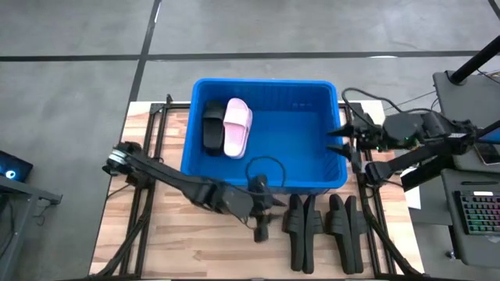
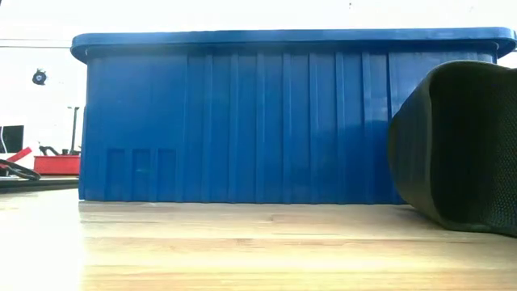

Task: Pick and place slides into bin
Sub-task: Put the black slipper into the blue container

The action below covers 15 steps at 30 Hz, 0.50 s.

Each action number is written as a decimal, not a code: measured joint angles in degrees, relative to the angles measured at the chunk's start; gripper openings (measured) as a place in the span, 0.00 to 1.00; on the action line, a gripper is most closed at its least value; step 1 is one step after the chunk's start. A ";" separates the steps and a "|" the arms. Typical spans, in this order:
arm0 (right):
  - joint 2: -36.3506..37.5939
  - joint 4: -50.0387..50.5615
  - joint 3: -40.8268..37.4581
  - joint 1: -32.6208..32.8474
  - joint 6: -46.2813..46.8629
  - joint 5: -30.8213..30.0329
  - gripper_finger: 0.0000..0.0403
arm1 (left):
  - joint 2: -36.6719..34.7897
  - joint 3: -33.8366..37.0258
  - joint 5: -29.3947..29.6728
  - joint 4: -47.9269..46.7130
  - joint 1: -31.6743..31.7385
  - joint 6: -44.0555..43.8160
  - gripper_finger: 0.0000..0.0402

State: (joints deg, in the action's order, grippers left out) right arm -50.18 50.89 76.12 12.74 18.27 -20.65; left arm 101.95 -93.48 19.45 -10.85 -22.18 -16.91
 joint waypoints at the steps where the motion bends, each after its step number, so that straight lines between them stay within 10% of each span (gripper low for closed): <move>1: -0.17 -0.28 0.12 1.59 0.61 -0.08 0.51 | -1.53 0.00 0.69 -2.33 0.47 0.74 0.23; 5: -1.53 -2.73 0.37 6.69 2.91 -0.15 0.51 | -8.43 0.08 4.97 -12.53 2.41 0.86 0.03; 15: -12.37 -7.85 1.88 11.50 11.25 8.18 0.51 | -25.38 1.17 20.23 -26.19 3.00 8.19 0.05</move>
State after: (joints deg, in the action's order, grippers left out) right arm -62.55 43.04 78.00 24.25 29.52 -12.46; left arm 76.57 -92.30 39.68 -37.04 -19.18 -8.72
